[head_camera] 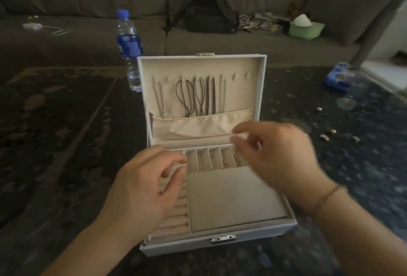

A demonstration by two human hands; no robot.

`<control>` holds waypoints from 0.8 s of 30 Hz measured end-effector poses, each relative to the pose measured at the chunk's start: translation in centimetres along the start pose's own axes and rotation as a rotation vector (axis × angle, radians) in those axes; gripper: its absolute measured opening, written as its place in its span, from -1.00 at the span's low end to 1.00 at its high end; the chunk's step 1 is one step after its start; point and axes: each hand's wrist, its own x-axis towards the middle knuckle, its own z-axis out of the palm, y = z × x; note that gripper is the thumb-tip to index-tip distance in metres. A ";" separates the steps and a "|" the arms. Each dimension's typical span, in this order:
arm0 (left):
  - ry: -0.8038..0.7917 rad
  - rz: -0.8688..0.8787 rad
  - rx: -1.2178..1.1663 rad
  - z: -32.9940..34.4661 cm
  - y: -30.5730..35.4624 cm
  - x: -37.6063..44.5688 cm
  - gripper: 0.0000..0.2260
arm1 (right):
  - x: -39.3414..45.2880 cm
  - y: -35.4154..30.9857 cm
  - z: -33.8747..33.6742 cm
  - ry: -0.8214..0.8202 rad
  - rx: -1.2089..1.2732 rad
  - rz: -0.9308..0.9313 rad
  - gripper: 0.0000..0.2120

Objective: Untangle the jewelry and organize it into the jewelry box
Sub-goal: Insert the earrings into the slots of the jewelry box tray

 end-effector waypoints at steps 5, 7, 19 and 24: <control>-0.078 0.030 0.002 1.3 0.8 -1.0 -0.78 | -0.6 9.2 -1.9 -0.249 -0.007 0.464 -0.86; -0.081 0.013 0.008 1.8 0.7 -1.1 -0.76 | -1.8 11.2 -0.9 -0.446 -0.113 0.523 -0.81; -0.108 -0.024 -0.008 2.5 1.0 -1.4 -0.74 | -3.6 11.0 0.6 -0.583 -0.116 0.492 -0.87; -0.106 -0.023 0.031 2.5 1.3 -1.1 -0.73 | -4.0 10.5 -1.2 -0.360 -0.064 0.453 -0.91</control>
